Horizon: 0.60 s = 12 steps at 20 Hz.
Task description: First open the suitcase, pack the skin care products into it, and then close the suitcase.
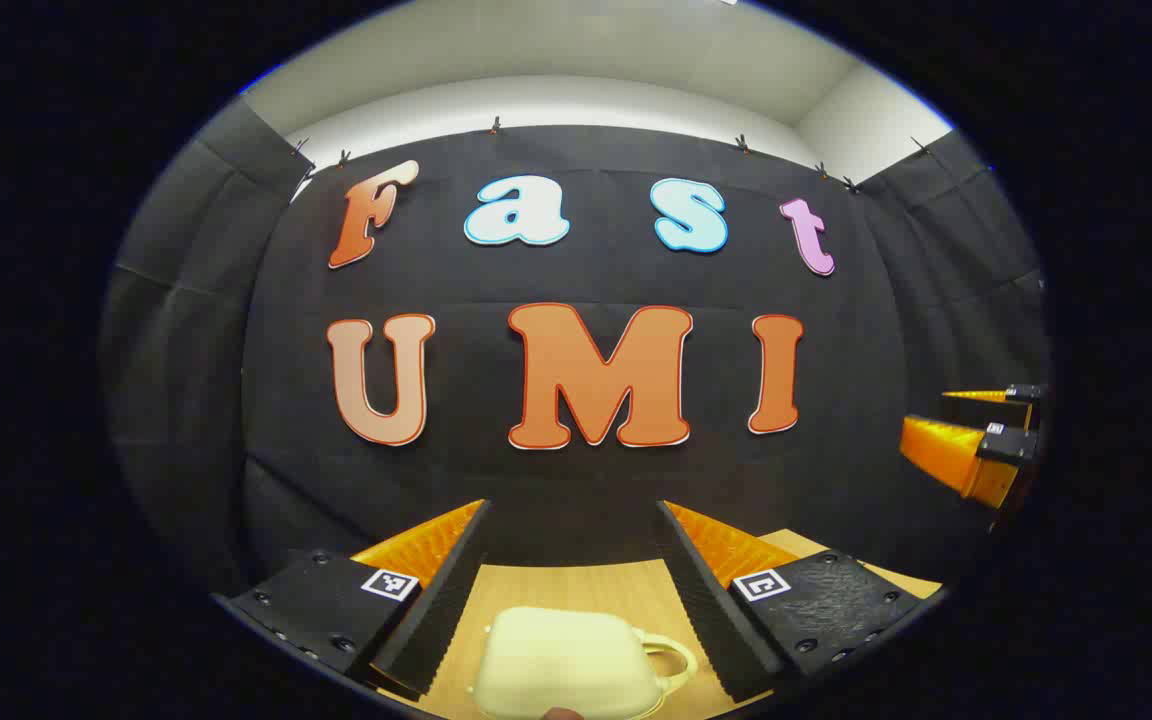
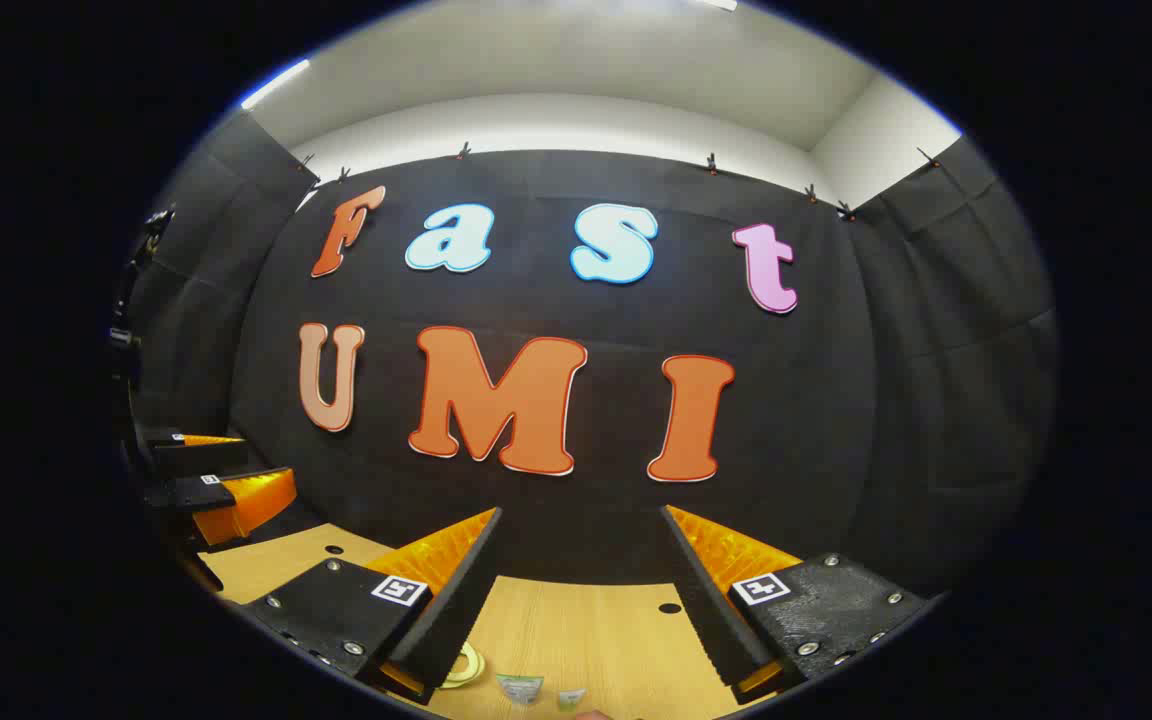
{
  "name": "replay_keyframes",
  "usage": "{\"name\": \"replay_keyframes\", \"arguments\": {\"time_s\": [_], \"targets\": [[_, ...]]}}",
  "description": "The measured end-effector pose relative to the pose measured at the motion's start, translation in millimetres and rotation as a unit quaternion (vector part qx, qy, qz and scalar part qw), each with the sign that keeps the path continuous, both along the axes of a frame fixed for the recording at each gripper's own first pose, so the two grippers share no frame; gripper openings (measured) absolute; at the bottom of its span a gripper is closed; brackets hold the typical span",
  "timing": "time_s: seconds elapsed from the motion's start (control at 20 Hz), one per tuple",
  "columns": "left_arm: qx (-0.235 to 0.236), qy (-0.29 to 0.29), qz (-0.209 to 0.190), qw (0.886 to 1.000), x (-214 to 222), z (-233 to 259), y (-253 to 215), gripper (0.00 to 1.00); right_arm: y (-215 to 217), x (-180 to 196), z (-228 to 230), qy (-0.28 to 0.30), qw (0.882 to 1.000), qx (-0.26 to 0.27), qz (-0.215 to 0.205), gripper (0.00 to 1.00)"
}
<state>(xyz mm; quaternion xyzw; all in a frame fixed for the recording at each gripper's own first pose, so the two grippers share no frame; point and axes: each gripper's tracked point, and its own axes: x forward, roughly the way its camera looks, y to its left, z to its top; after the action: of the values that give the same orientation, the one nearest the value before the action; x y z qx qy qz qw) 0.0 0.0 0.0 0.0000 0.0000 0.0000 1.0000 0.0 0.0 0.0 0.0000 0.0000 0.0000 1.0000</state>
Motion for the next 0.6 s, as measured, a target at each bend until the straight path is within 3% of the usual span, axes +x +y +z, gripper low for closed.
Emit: {"name": "replay_keyframes", "arguments": {"time_s": [0.3,0.5,0.6], "targets": [[0.018,-0.027,0.019,0.999,-2,-4,-24,0.98,26,-7,-30,0.002,0.997,-0.001,0.071,0.95],[0.014,-0.026,0.030,0.999,0,-12,-31,0.98,30,-8,-46,0.020,0.997,0.003,0.079,0.95],[0.005,-0.018,0.017,1.000,1,-17,-37,0.98,34,-7,-50,0.025,0.996,0.009,0.087,0.95]]}}
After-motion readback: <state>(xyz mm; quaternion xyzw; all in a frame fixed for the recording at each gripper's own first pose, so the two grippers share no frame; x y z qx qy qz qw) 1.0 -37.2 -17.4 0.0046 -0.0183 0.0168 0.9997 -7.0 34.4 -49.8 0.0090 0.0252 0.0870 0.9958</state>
